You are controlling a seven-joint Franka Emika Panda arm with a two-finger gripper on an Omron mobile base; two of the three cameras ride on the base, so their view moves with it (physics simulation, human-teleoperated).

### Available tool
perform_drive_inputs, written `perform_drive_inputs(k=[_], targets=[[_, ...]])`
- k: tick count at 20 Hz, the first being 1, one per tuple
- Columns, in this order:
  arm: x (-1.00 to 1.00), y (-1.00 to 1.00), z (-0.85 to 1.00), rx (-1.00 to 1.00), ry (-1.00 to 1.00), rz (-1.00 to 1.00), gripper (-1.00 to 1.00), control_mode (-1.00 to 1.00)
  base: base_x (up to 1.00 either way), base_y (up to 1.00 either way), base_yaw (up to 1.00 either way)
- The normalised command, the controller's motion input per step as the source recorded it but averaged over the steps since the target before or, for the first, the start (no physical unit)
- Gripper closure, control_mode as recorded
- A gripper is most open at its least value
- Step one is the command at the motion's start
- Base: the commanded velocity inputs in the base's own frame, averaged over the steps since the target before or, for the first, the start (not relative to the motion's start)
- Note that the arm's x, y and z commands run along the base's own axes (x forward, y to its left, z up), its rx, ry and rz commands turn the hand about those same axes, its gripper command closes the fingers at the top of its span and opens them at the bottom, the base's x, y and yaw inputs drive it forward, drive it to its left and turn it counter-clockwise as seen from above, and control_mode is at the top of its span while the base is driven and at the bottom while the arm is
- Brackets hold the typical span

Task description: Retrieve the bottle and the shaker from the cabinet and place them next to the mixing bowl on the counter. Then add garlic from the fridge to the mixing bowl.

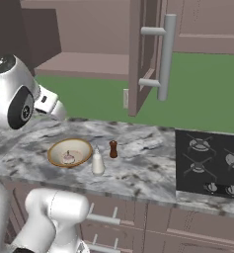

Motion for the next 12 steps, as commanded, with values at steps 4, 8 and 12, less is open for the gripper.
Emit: perform_drive_inputs(k=[4,8,12], targets=[[-0.96,-0.28,0.29,0.03,-0.25,-0.11,-1.00,-1.00,0.00,0.00,0.00],[-0.80,-0.26,0.26,0.01,-0.23,-0.10,-1.00,-1.00,0.00,0.00,0.00],[-0.65,-0.14,0.32,0.00,-0.17,-0.08,-1.00,-1.00,0.00,0.00,0.00]])
